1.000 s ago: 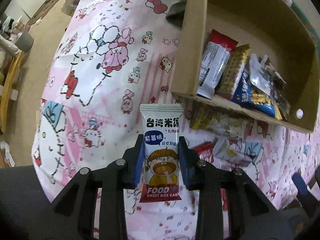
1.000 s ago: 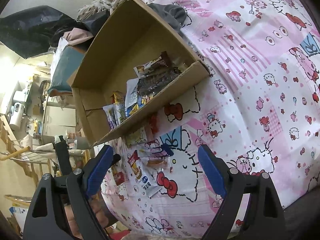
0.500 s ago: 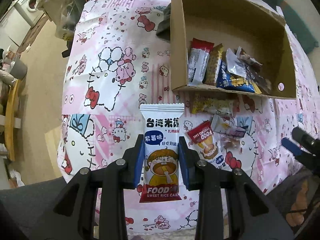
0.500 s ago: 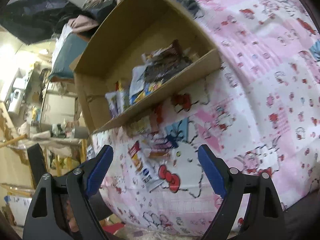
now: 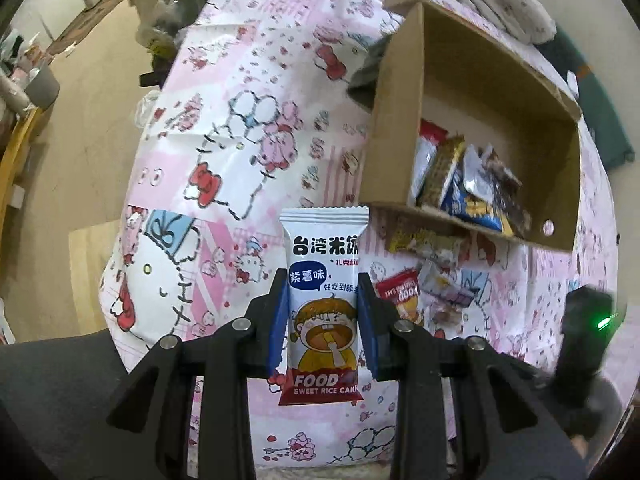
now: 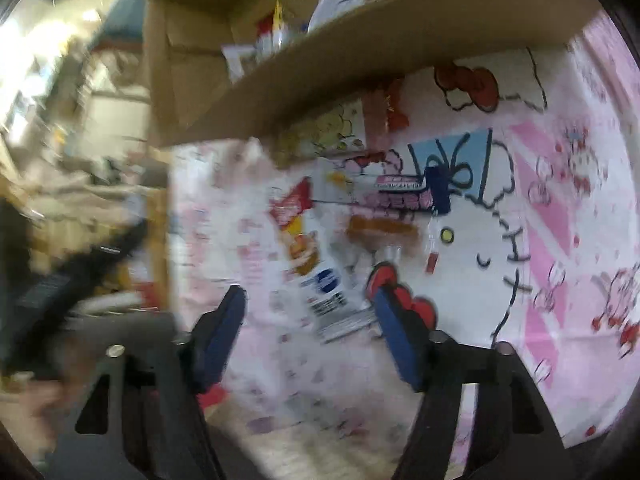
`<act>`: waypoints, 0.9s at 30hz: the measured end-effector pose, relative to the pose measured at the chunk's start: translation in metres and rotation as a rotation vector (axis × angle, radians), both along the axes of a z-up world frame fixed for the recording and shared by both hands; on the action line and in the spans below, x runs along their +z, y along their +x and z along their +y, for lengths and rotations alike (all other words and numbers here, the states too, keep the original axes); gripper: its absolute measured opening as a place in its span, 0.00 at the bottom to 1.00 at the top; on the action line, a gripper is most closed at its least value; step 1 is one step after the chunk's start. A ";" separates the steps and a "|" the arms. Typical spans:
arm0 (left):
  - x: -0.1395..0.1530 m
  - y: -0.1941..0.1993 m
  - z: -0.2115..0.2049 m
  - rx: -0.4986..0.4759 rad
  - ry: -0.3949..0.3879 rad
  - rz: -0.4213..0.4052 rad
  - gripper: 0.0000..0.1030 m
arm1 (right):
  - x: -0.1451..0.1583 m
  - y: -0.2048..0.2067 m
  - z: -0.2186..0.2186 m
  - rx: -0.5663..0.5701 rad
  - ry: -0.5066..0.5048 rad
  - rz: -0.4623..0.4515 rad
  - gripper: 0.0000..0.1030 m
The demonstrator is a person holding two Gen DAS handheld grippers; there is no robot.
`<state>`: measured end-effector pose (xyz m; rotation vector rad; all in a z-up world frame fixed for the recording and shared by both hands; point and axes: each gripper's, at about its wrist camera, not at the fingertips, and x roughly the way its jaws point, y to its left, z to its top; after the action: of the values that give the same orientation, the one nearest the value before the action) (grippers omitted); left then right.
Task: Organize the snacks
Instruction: 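Grasp the white FOOD sweet rice cake packet with the left tool, then carry the rice cake packet with the left tool over the box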
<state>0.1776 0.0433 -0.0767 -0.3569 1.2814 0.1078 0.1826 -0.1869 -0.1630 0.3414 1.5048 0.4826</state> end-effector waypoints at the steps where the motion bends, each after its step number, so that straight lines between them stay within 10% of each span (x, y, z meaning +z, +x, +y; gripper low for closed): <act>1: 0.000 0.000 0.001 0.005 -0.005 0.001 0.27 | -0.003 0.000 0.011 0.037 -0.051 -0.018 0.61; 13: 0.001 -0.001 0.011 0.029 -0.020 0.008 0.27 | -0.004 -0.019 0.070 0.214 -0.370 -0.239 0.32; 27: 0.003 -0.002 0.014 0.038 0.072 -0.018 0.27 | 0.034 -0.049 0.014 0.092 0.042 -0.100 0.32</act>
<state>0.1755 0.0570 -0.0738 -0.3200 1.2500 0.1821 0.1338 -0.1733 -0.1291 0.2780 1.4185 0.5969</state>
